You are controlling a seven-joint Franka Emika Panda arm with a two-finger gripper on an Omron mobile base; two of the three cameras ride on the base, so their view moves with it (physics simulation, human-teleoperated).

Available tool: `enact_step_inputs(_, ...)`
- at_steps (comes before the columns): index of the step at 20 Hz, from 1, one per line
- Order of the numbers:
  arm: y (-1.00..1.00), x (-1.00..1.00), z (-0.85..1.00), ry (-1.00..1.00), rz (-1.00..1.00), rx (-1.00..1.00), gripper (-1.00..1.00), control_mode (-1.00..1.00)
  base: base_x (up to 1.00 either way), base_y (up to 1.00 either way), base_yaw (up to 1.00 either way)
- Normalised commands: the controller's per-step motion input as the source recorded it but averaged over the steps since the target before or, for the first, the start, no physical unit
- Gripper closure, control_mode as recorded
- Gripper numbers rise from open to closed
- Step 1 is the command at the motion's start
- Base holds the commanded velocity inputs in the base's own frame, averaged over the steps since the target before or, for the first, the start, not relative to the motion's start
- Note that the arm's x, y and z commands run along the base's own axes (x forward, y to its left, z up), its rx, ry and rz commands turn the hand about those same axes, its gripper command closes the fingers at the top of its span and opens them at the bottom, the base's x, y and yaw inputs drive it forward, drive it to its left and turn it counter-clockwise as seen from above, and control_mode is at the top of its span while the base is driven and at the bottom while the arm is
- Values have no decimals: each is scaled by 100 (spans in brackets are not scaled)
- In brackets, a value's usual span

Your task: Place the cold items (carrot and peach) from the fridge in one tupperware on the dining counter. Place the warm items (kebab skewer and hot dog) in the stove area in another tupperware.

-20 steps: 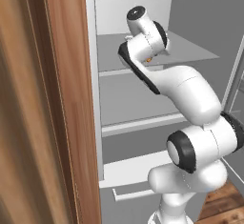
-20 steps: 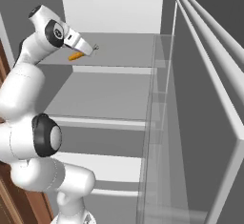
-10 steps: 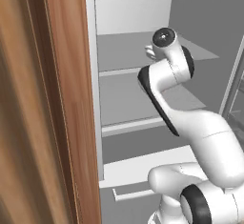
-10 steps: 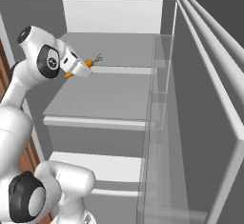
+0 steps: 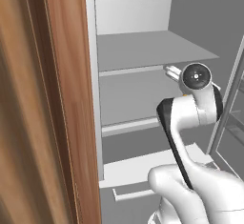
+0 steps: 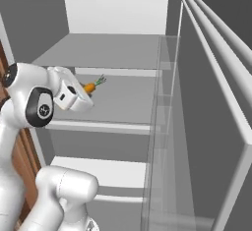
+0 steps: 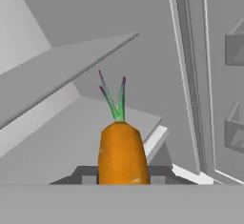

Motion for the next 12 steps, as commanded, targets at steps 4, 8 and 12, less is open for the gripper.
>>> enact_step_inputs(4,0,-100,-15,18,6,-3,100,-100,0,0,0)
enact_step_inputs(8,8,-100,-31,32,36,-7,100,-100,0,0,0)
enact_step_inputs(12,42,-56,-66,17,54,-7,100,-100,0,0,0)
